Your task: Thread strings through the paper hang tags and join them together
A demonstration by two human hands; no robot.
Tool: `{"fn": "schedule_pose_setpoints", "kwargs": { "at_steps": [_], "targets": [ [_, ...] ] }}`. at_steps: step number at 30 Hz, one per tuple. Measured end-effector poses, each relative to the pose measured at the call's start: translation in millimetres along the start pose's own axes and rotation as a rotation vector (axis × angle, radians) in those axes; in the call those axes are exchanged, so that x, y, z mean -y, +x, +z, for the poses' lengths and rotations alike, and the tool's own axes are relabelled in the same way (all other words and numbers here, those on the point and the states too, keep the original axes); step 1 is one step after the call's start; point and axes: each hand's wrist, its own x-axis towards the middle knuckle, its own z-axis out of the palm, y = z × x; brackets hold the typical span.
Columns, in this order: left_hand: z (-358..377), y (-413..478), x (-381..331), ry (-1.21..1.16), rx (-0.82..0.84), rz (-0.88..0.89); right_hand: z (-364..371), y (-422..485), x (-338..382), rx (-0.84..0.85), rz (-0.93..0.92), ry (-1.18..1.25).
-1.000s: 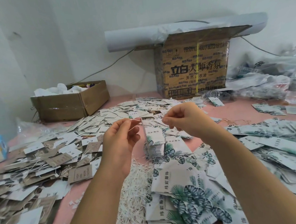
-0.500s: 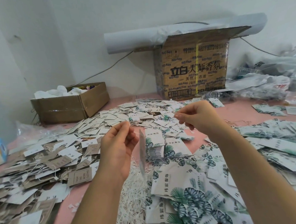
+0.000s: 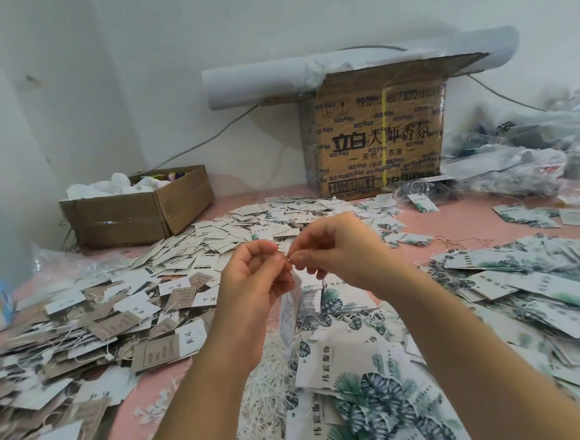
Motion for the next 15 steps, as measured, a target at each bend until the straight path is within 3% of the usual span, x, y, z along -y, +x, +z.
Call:
{"fn": "schedule_pose_setpoints", "kwargs": {
  "at_steps": [8,15],
  "targets": [
    [0.2,0.1,0.9,0.001,0.042,0.007,0.4,0.4,1.3,-0.048,-0.004,0.075],
    [-1.4,0.8,4.6,0.003,0.043,-0.001,1.0,-0.3,3.1,0.004,0.008,-0.009]
  ]
}}
